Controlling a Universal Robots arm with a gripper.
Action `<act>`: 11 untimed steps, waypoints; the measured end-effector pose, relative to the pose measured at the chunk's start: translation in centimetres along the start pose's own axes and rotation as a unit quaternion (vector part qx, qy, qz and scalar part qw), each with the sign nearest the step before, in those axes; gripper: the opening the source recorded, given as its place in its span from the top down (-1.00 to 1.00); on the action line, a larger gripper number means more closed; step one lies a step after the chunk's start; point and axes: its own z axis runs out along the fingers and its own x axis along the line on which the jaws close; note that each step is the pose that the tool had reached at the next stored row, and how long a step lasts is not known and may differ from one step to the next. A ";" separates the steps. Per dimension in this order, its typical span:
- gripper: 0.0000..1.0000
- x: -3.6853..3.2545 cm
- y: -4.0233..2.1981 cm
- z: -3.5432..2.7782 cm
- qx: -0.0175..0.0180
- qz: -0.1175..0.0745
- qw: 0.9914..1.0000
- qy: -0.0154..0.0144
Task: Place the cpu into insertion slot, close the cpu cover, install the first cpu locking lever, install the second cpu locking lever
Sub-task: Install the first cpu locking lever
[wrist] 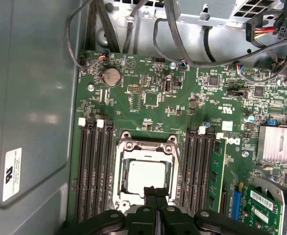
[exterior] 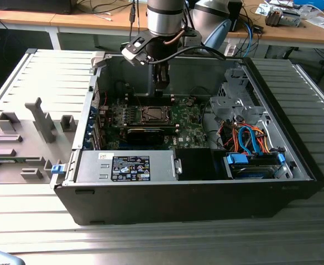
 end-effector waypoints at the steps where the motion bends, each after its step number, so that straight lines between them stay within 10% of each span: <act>1: 0.79 0.00 0.00 0.00 0.000 -0.001 1.000 0.000; 11: 0.79 -0.01 0.00 0.00 -0.001 -0.011 1.000 0.000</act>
